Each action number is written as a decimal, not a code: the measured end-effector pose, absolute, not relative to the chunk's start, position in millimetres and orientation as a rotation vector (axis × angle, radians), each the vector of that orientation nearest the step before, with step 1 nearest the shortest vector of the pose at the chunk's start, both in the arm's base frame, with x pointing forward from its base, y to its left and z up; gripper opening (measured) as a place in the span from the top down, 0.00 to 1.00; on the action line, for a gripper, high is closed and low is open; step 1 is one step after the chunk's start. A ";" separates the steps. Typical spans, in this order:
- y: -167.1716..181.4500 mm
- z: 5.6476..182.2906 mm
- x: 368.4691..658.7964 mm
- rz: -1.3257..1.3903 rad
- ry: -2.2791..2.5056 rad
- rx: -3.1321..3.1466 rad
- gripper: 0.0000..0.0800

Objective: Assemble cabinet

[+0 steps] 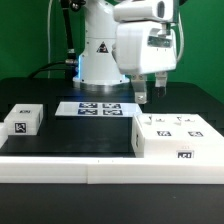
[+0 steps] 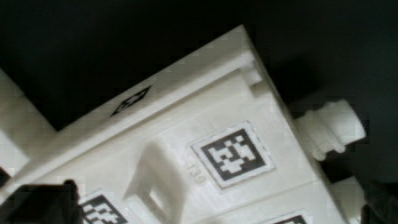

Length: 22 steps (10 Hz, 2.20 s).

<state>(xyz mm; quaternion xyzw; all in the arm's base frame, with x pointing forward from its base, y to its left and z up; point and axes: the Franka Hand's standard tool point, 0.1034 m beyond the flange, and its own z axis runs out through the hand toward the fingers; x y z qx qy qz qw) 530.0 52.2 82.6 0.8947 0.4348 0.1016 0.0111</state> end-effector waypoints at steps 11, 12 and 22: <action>77.5 59.9 498.2 0.302 0.061 3.241 0.00; 84.4 55.3 493.2 0.308 0.076 3.231 0.00; 81.6 26.1 484.0 0.331 0.139 3.196 0.00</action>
Offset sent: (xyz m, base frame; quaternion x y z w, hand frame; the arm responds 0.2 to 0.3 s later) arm -0.0174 0.0025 -0.0105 0.0252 -0.0116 0.2974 0.9543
